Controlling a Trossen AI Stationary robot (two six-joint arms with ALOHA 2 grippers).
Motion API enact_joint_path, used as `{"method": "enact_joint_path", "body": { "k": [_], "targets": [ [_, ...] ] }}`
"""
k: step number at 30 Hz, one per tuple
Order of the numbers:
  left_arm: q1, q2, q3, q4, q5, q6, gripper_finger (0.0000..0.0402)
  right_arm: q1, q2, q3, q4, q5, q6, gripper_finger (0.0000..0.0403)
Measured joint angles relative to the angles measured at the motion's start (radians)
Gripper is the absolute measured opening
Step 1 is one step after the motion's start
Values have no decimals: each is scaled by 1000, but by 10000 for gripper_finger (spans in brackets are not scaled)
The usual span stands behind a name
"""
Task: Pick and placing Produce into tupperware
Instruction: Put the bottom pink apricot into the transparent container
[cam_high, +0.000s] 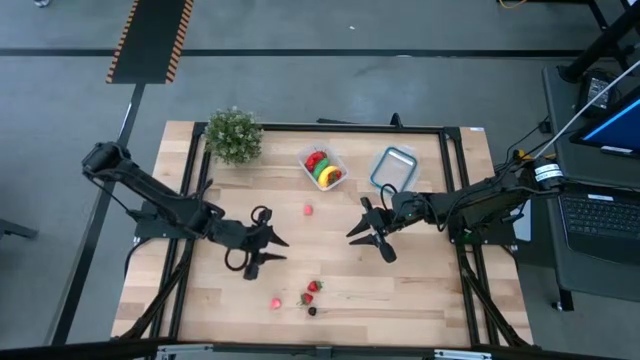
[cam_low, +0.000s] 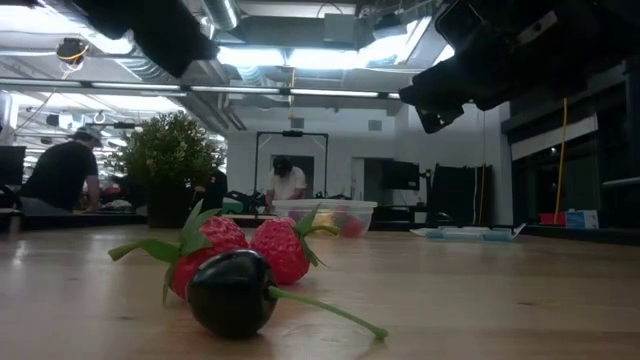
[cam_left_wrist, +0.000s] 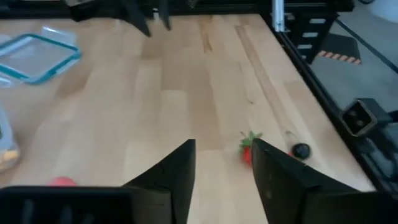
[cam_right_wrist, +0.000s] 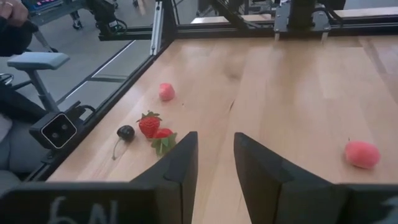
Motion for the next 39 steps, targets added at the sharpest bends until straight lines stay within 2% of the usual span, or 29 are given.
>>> {"method": "enact_joint_path", "body": {
  "k": [6, 13, 17, 29, 39],
  "targets": [
    [-64, 8, 50, -103, -57, -88, 155, 0, 0, 0, 1, -21, 0, 106],
    [-159, 130, 127, -140, -76, -144, 149, 18, 0, 0, 5, -26, 23, 106],
    [-199, 214, 197, -190, -76, -153, 149, 41, 0, 0, 6, -26, 25, 106],
    [-302, 414, 385, -433, -55, -385, 149, 115, -1, 0, 31, -20, 101, 106],
    [-341, 538, 474, -467, -3, -484, 149, 184, -1, 0, 31, 67, 122, 106]
  ]
}}
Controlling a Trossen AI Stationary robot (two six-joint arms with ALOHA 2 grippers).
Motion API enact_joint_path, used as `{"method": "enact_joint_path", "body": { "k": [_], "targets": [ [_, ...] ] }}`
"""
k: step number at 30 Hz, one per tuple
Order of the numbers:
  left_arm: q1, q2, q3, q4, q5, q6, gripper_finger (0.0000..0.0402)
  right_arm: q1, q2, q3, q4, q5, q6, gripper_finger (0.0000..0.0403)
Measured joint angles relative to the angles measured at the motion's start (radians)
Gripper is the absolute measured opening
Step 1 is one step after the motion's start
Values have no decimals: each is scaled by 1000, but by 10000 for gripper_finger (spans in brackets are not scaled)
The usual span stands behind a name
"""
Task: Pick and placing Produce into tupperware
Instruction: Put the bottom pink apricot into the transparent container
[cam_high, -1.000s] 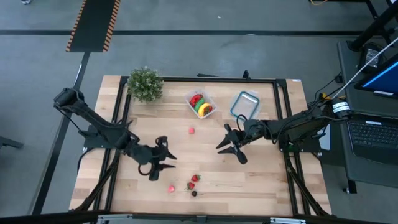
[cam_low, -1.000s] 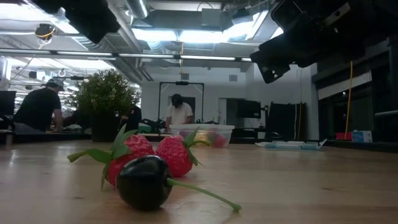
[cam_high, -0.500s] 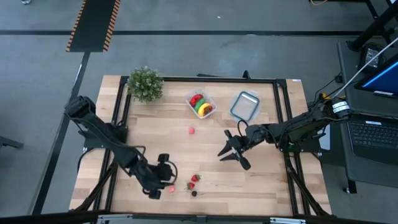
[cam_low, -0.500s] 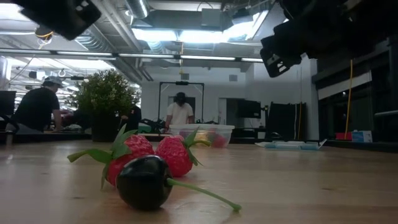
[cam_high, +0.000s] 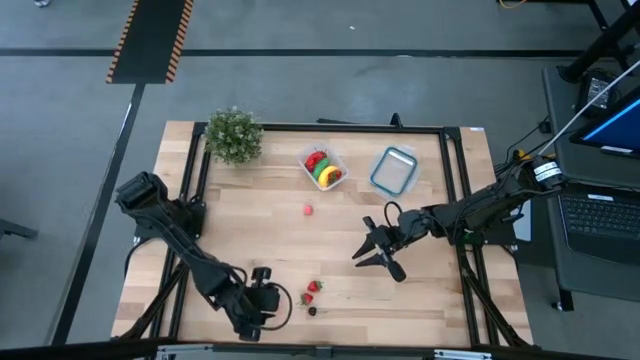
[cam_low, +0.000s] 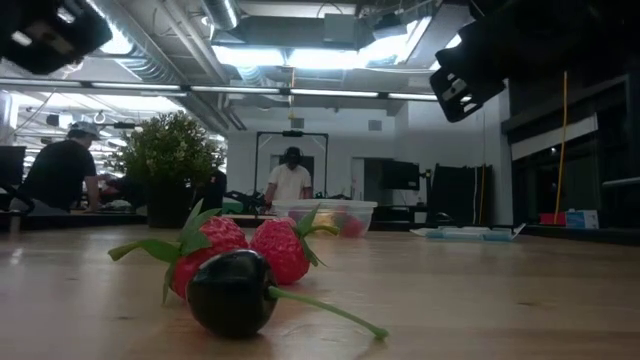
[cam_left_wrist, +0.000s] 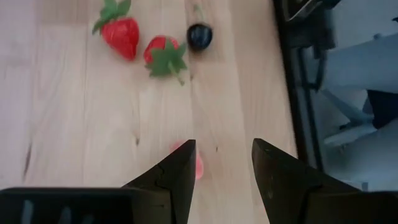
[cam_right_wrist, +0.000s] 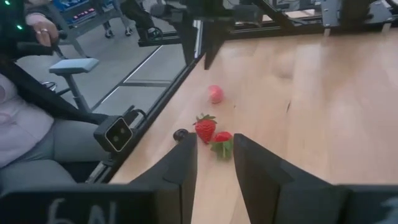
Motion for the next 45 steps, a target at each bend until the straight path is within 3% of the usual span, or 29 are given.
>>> {"method": "enact_joint_path", "body": {
  "k": [15, 45],
  "targets": [
    [42, 74, 0, -116, 34, -83, 149, 0, 0, 0, 5, 0, 6, 106],
    [41, 119, -2, -48, 87, -139, 149, 0, 0, 0, 4, -1, 11, 106]
  ]
}}
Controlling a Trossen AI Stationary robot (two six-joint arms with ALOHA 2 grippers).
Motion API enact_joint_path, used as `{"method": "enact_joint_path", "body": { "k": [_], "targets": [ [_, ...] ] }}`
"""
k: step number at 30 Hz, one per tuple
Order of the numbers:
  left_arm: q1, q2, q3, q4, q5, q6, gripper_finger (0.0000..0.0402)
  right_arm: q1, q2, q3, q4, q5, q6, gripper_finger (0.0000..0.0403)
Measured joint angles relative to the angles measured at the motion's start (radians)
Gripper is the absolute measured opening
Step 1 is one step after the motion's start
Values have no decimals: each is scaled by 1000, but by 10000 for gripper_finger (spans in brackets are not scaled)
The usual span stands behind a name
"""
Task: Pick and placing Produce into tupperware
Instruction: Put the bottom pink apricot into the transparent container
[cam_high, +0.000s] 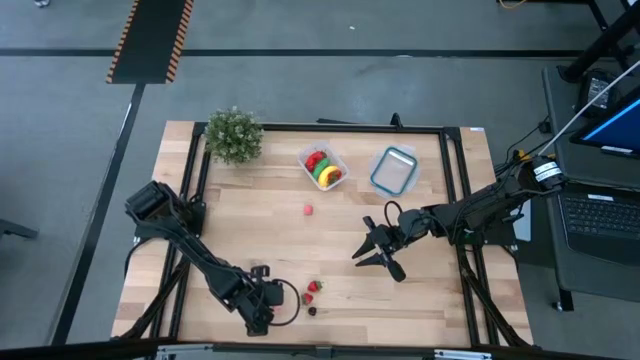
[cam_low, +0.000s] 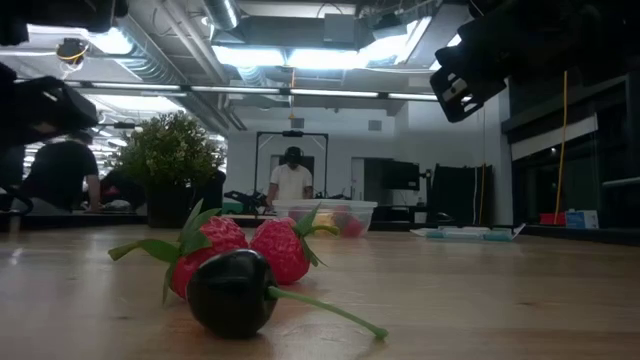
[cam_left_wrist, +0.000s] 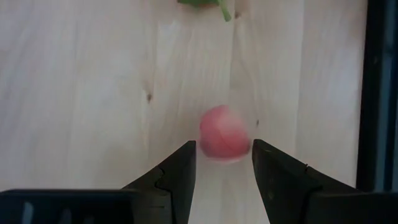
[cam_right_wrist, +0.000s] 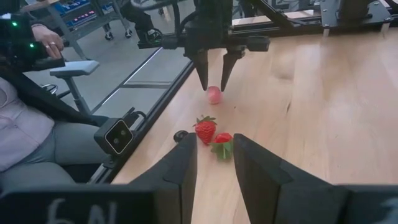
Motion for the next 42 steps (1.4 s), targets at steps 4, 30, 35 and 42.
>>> {"method": "enact_joint_path", "body": {
  "k": [4, 30, 35, 42],
  "targets": [
    [0, 21, 0, 10, 4, 0, 149, 0, 0, 0, 0, 0, 24, 106],
    [4, 44, 0, 15, -24, -14, 61, 0, 0, 0, 2, 0, 24, 106],
    [3, 44, 0, 14, -24, 20, 52, 0, 0, 0, 2, 0, 24, 106],
    [4, 30, 2, -45, -25, 98, 46, 0, 0, 0, 2, 0, 24, 106]
  ]
}}
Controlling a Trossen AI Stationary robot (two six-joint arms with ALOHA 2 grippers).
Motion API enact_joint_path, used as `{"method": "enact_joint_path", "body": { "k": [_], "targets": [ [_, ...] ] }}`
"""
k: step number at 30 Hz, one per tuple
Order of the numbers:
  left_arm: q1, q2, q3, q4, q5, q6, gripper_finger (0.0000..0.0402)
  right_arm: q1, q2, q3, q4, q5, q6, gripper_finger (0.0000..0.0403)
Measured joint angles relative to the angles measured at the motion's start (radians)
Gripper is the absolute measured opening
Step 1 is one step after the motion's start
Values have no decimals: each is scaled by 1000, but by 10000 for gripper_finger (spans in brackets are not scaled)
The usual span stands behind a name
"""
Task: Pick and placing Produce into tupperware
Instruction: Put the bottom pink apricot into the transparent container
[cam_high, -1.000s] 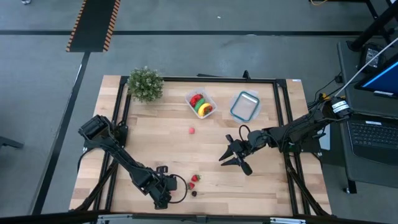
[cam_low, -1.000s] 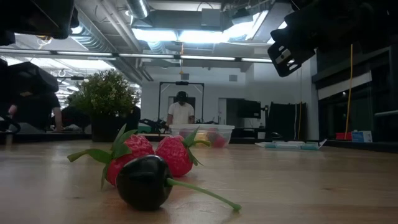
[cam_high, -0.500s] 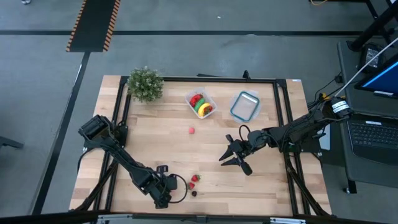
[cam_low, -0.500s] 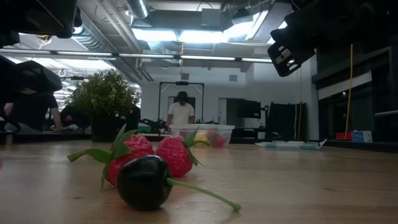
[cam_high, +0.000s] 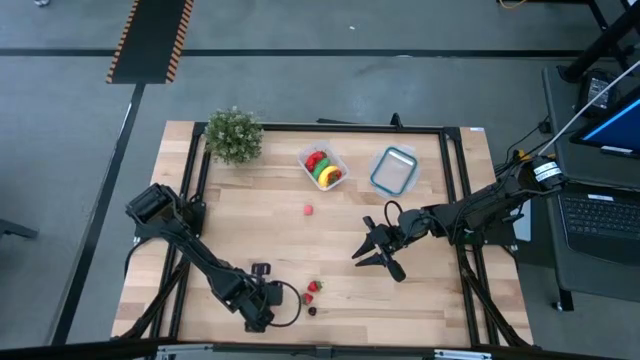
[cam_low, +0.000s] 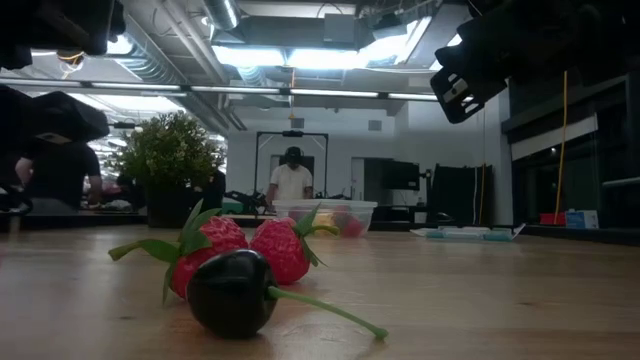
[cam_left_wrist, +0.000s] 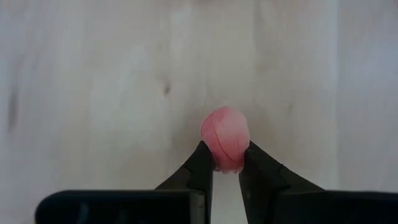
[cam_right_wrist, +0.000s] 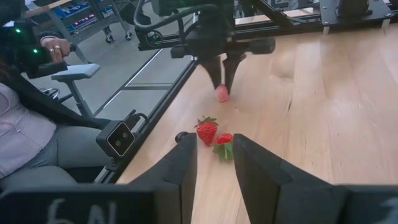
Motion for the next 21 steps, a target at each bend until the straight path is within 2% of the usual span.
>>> {"method": "enact_joint_path", "body": {
  "k": [3, 11, 21],
  "targets": [
    [0, -35, -2, -47, -26, 1, 46, 0, 0, 0, 0, 0, 0, 106],
    [-13, -153, -2, -58, -223, 71, 44, 0, 0, 0, -1, 0, -1, 106],
    [-15, -283, -11, -71, -414, 180, 43, 0, 0, 0, -2, -1, -5, 106]
  ]
}}
